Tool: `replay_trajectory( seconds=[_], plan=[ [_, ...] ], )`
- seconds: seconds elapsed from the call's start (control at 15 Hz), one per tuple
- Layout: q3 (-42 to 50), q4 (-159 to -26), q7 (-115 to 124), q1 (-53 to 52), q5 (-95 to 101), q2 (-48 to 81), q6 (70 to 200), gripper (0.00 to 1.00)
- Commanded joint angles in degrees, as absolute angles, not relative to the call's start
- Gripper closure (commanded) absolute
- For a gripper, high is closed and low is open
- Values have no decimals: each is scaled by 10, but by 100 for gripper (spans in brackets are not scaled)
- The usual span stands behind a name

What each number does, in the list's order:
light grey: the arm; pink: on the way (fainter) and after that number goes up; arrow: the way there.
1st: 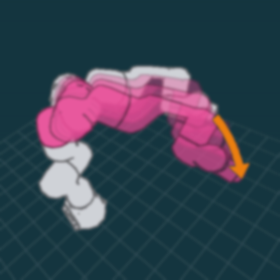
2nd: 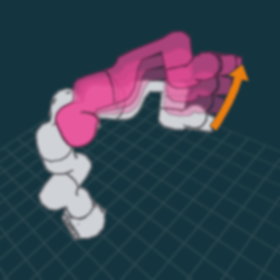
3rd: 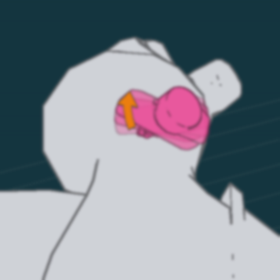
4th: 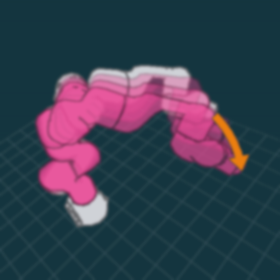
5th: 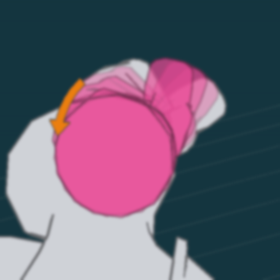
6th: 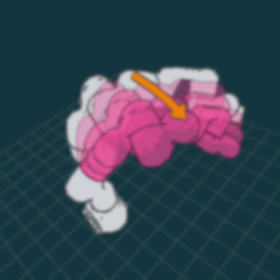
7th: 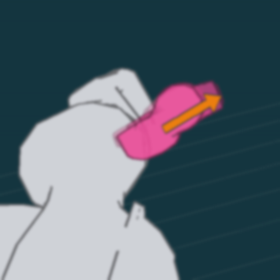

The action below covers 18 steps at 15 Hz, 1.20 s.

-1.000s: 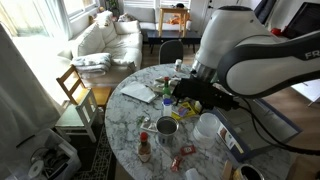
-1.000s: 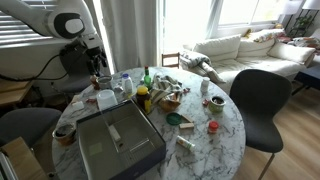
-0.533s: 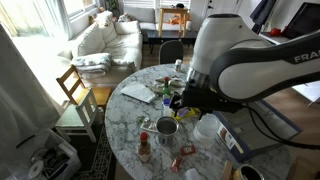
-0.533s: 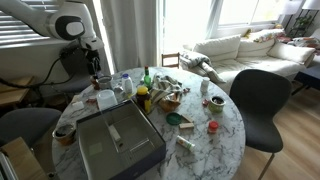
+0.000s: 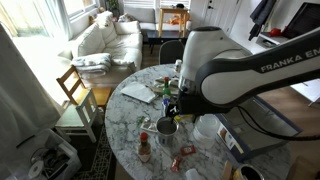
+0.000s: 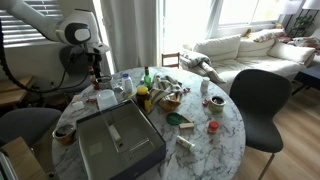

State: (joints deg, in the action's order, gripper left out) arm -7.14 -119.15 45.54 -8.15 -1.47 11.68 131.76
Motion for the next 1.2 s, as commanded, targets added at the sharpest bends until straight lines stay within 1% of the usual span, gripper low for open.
replay_trajectory(
  seconds=[0.0, 0.07, 0.2, 0.27, 0.33, 0.4, 0.53, 0.6, 0.93, 1.13],
  plan=[
    [-62, -1167, 426, -90, -12, 155, 1326, 34],
    [-61, -1165, 423, -92, -12, 161, 1331, 43],
    [-59, -1160, 415, -94, -13, 174, 1336, 54],
    [-57, -1158, 412, -94, -14, 180, 1338, 61],
    [-56, -1156, 411, -96, -14, 183, 1341, 74],
    [-54, -1156, 411, -97, -11, 186, 1340, 85],
    [-52, -1153, 408, -99, -12, 190, 1340, 99],
    [-50, -1153, 407, -100, -12, 191, 1340, 100],
    [-46, -1155, 405, -99, -18, 175, 1350, 99],
    [-42, -1175, 405, -93, -28, 137, 1361, 99]
  ],
)
